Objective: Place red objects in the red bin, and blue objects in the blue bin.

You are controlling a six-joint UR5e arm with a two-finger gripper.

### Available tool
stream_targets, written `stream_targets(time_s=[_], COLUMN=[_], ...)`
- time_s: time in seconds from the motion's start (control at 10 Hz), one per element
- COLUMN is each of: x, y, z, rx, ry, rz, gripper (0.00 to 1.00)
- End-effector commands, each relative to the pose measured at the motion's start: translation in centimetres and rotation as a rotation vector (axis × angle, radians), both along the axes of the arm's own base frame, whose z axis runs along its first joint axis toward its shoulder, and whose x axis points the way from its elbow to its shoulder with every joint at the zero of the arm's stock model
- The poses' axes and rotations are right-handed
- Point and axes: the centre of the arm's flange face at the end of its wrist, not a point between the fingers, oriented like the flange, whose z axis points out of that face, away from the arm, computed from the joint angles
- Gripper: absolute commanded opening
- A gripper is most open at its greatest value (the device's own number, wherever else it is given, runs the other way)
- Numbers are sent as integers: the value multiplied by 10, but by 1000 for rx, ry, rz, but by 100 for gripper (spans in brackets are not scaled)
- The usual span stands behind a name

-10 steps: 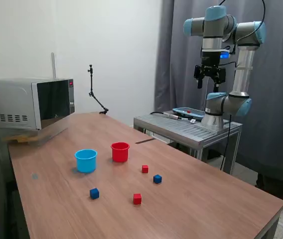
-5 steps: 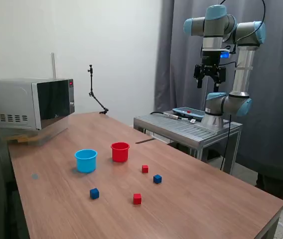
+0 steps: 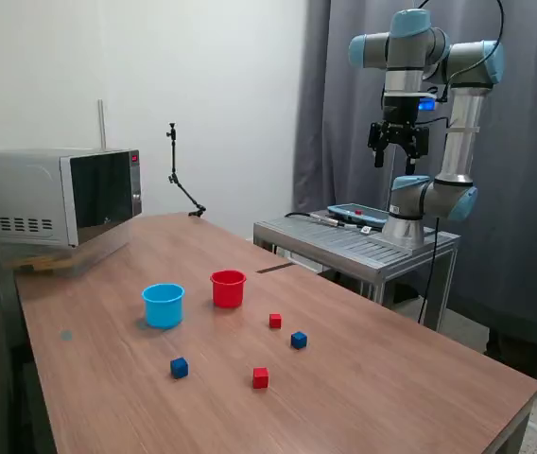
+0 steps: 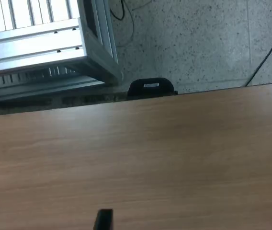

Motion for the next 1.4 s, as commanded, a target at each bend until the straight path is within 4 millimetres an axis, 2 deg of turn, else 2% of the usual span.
stream_targets(time_s=[0.0,1.3], x=[-1,-4], y=[0,0], z=[1,0], rx=[-2,-1], ry=[2,15], rz=[0,-5], gripper=[100,100])
